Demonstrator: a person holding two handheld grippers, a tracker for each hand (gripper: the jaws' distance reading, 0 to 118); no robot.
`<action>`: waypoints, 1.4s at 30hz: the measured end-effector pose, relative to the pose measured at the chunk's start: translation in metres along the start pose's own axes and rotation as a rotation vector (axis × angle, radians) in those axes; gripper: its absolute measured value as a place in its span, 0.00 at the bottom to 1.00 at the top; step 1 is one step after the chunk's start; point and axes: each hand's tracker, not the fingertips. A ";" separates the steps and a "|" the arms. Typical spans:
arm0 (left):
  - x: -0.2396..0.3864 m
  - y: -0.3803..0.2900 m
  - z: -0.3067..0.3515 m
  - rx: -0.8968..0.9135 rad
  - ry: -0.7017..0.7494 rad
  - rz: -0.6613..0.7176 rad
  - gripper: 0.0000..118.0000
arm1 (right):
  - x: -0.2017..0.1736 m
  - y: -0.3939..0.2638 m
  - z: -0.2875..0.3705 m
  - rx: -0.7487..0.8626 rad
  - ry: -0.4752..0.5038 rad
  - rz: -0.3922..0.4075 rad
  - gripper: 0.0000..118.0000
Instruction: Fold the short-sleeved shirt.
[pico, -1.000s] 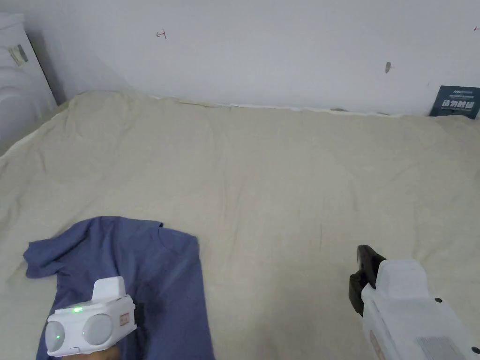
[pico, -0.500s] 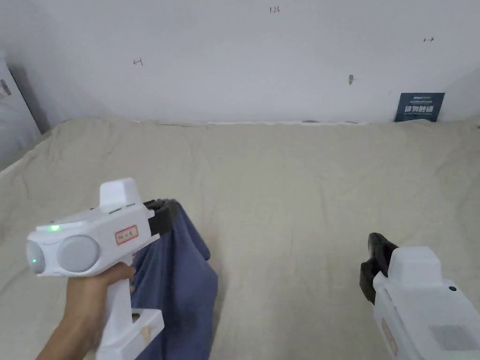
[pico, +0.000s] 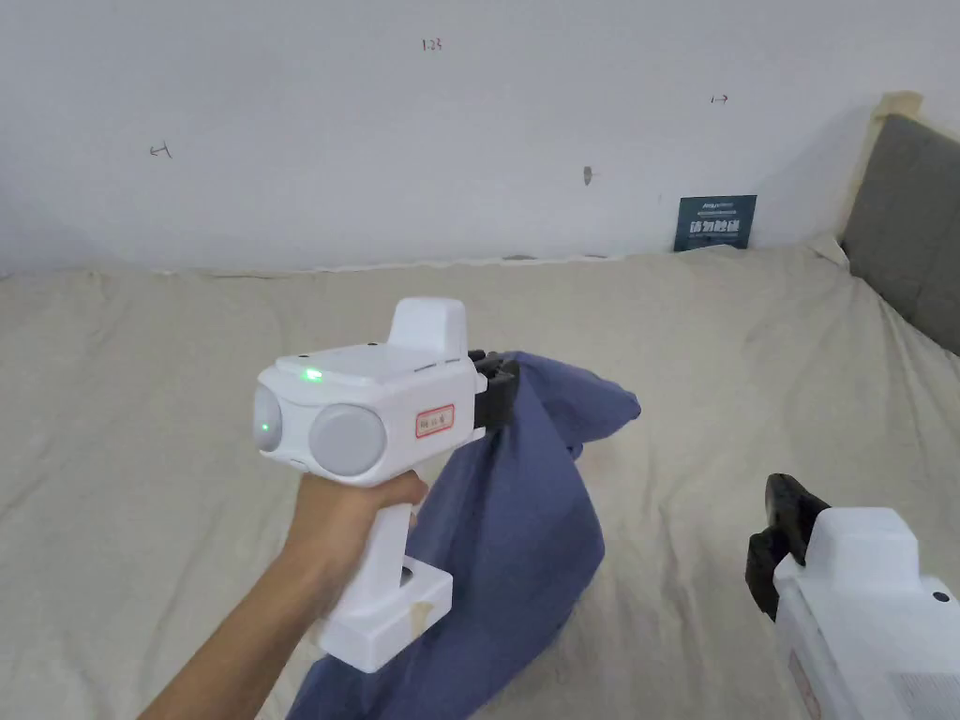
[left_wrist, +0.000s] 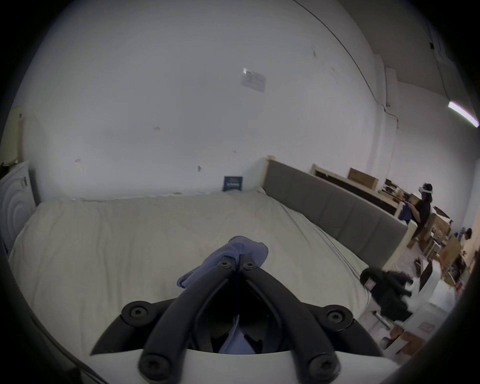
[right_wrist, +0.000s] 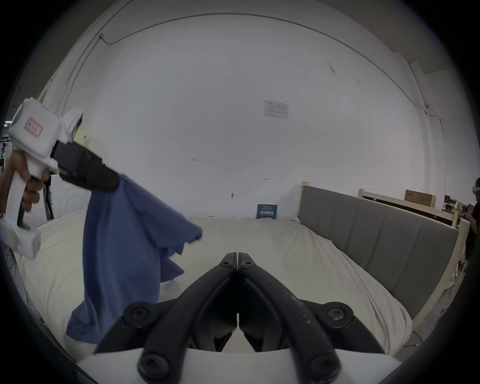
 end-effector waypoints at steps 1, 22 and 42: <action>0.008 -0.010 -0.008 -0.033 -0.016 0.001 0.01 | 0.004 -0.002 0.000 -0.006 -0.010 0.001 0.01; -0.008 -0.202 -0.099 -0.507 0.174 0.169 0.42 | 0.005 -0.034 -0.012 -0.113 -0.018 -0.031 0.01; -0.069 -0.100 0.101 0.326 0.626 -0.073 0.80 | -0.028 0.042 0.000 0.049 0.033 -0.009 0.01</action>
